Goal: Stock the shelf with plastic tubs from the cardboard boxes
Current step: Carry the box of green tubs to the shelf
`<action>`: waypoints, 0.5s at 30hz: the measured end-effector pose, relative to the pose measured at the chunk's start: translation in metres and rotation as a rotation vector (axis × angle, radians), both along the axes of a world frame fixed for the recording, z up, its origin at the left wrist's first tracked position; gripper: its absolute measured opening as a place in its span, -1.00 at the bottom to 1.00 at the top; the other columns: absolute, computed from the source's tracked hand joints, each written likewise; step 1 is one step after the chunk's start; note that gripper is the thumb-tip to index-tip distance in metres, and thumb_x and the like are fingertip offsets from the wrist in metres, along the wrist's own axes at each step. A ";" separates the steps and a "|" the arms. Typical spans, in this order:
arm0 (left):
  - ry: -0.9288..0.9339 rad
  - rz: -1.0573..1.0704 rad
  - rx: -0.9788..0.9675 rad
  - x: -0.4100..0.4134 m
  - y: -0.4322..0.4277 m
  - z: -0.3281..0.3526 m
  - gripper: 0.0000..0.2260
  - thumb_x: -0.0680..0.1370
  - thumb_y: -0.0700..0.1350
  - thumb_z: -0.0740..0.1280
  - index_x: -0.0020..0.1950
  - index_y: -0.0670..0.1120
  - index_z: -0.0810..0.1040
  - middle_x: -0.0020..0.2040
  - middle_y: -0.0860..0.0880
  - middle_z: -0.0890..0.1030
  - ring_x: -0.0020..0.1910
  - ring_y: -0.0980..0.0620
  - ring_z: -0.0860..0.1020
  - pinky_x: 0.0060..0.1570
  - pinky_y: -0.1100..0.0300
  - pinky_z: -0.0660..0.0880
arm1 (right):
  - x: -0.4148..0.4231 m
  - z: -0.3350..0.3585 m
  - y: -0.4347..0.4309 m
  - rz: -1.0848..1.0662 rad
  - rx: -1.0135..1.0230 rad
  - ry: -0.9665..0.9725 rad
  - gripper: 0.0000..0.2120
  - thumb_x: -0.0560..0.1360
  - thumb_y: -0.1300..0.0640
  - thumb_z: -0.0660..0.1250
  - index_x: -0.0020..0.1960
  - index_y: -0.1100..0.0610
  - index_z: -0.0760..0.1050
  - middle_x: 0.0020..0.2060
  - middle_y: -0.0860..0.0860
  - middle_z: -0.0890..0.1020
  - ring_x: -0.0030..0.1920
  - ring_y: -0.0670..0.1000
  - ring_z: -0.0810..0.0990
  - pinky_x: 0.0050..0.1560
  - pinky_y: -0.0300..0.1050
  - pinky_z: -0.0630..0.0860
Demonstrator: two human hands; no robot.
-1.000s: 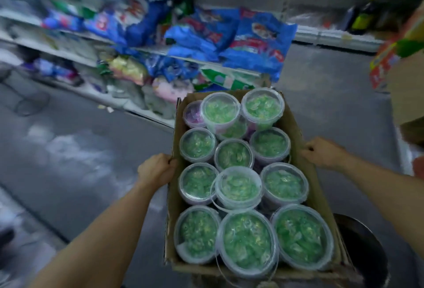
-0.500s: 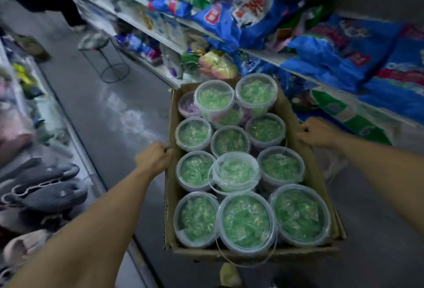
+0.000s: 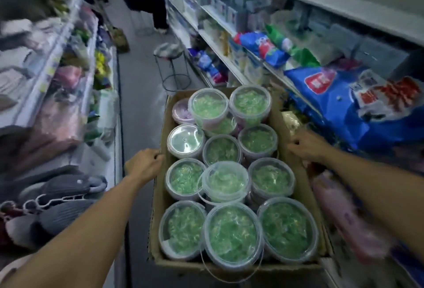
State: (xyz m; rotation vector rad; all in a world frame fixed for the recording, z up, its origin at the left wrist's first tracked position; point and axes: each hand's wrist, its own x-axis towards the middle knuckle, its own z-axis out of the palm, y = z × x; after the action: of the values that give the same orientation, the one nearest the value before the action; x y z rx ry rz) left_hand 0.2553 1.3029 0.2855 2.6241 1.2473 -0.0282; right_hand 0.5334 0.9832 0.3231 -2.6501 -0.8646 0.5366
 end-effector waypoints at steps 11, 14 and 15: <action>-0.081 0.182 -0.062 0.119 0.236 0.000 -0.70 0.50 -0.01 0.20 -0.38 -0.14 0.37 -0.37 -0.03 0.50 -0.27 -0.12 0.52 -0.32 0.17 0.33 | 0.200 -0.013 0.299 0.258 -0.034 -0.076 -0.62 0.39 0.11 0.30 -0.53 0.15 0.25 -0.56 0.03 0.33 -0.48 0.03 0.36 -0.42 -0.06 0.34; -0.076 0.196 -0.056 0.159 0.311 0.004 -0.69 0.50 -0.02 0.20 -0.41 -0.12 0.33 -0.40 -0.04 0.46 -0.29 -0.12 0.50 -0.34 0.16 0.28 | 0.245 -0.013 0.383 0.253 -0.041 -0.060 -0.59 0.40 0.10 0.31 -0.55 0.14 0.26 -0.61 -0.01 0.36 -0.53 0.01 0.38 -0.42 -0.04 0.39; -0.068 0.199 -0.053 0.172 0.337 0.005 -0.70 0.50 -0.03 0.19 -0.41 -0.12 0.33 -0.39 -0.05 0.47 -0.28 -0.13 0.50 -0.34 0.16 0.27 | 0.258 -0.011 0.409 0.251 -0.048 -0.065 -0.59 0.41 0.09 0.31 -0.55 0.14 0.28 -0.62 -0.02 0.39 -0.54 0.01 0.40 -0.41 -0.07 0.40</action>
State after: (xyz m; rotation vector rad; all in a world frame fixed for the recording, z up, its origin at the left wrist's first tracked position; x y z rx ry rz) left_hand 0.4275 1.6395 0.2903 2.4230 1.4563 0.0605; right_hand 0.7910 1.3925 0.3119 -2.6306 -1.2287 0.5380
